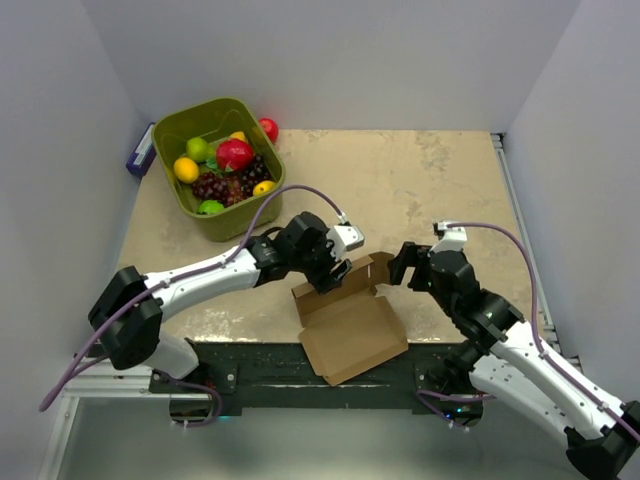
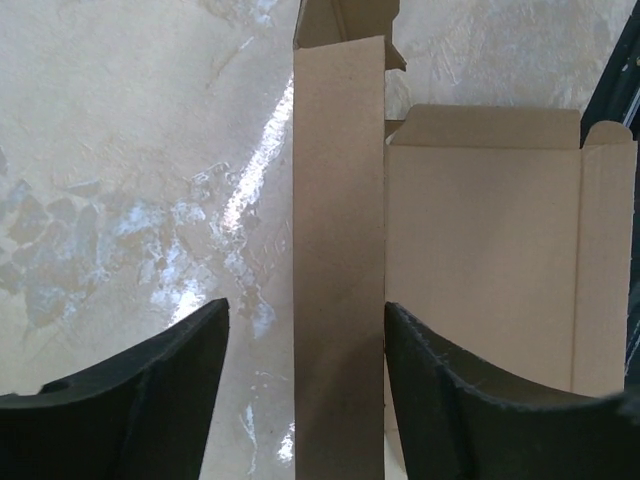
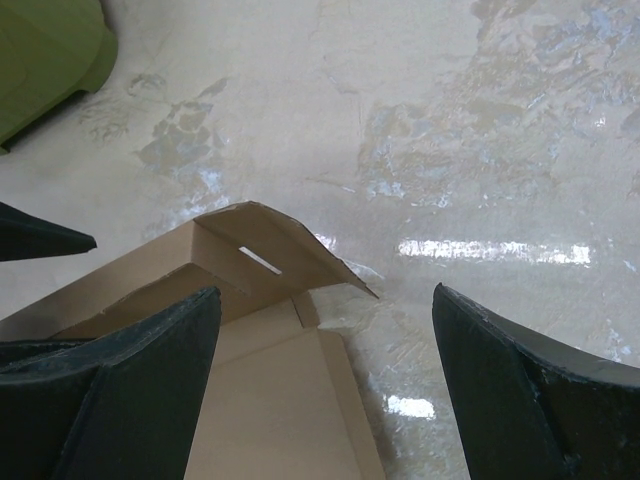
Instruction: Fold the paper box
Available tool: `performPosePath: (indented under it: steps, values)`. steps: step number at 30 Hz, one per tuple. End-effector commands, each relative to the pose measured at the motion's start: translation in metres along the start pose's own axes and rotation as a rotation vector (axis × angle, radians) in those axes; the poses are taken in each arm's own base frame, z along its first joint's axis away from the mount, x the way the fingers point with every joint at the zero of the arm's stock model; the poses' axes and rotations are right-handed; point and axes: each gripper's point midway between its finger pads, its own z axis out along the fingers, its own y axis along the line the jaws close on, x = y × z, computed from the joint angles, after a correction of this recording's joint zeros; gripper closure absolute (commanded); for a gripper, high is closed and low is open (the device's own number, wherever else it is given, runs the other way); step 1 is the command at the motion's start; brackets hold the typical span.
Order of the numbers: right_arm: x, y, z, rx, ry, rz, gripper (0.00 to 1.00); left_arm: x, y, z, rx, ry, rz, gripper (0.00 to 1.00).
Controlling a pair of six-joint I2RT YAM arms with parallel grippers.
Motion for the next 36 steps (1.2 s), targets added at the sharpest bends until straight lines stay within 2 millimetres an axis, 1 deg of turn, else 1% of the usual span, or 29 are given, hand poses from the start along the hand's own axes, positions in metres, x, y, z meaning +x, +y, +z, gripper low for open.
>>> performPosePath:
  steps: [1,6,7,10,11,15,19,21,22,23,25,27,28,29,31,32,34,35,36]
  values:
    - [0.003,0.001,0.0,-0.009,0.015,-0.011,0.12,-0.008,-0.006,0.004,0.045,0.007,0.025,0.4]
    - [0.0,0.005,0.0,-0.026,0.011,-0.012,0.14,-0.01,0.003,0.001,-0.004,0.001,0.049,0.51]
    - [0.0,0.005,0.001,-0.026,0.011,-0.022,0.15,-0.011,0.004,-0.001,-0.013,-0.003,0.062,0.55]
    - [-0.004,0.013,0.003,-0.056,0.002,-0.026,0.16,-0.013,0.011,-0.005,-0.045,-0.008,0.098,0.6]
    - [-0.006,0.019,0.005,-0.075,0.003,-0.023,0.16,-0.014,0.011,-0.006,-0.048,-0.009,0.11,0.61]
    - [-0.013,0.031,0.013,-0.1,0.001,-0.026,0.18,-0.013,0.018,-0.013,-0.085,-0.009,0.166,0.67]
    - [-0.022,0.04,0.024,-0.111,-0.032,-0.03,0.18,-0.008,0.035,-0.023,-0.185,0.006,0.214,0.76]
    - [-0.02,0.041,0.031,-0.102,-0.03,-0.035,0.18,-0.006,0.035,-0.026,-0.195,0.001,0.223,0.78]
    - [-0.023,0.041,0.033,-0.101,-0.038,-0.038,0.18,-0.007,0.036,-0.027,-0.2,-0.008,0.231,0.78]
    - [-0.023,0.042,0.034,-0.101,-0.038,-0.04,0.18,-0.002,0.034,-0.026,-0.199,-0.003,0.238,0.78]
    - [-0.025,0.044,0.037,-0.109,-0.053,-0.055,0.17,-0.003,0.043,-0.033,-0.26,-0.009,0.268,0.78]
    - [-0.023,0.046,0.04,-0.12,-0.056,-0.067,0.17,-0.003,0.046,-0.036,-0.274,-0.006,0.304,0.78]
    - [-0.028,0.051,0.042,-0.145,-0.079,-0.073,0.17,-0.002,0.047,-0.038,-0.281,-0.002,0.316,0.78]
    - [-0.022,0.051,0.045,-0.153,-0.075,-0.084,0.16,0.001,0.049,-0.038,-0.288,0.005,0.328,0.78]
    - [-0.02,0.059,0.053,-0.193,-0.091,-0.1,0.15,0.007,0.05,-0.039,-0.289,0.024,0.346,0.79]
    - [-0.014,0.057,0.057,-0.193,-0.082,-0.107,0.15,0.01,0.05,-0.037,-0.284,0.035,0.35,0.79]
    - [-0.005,0.061,0.069,-0.205,-0.067,-0.125,0.15,0.015,0.05,-0.036,-0.277,0.052,0.358,0.79]
    - [0.003,0.06,0.073,-0.205,-0.048,-0.132,0.16,0.017,0.051,-0.036,-0.282,0.061,0.358,0.79]
    - [0.006,0.06,0.075,-0.207,-0.042,-0.135,0.16,0.018,0.053,-0.036,-0.289,0.066,0.362,0.79]
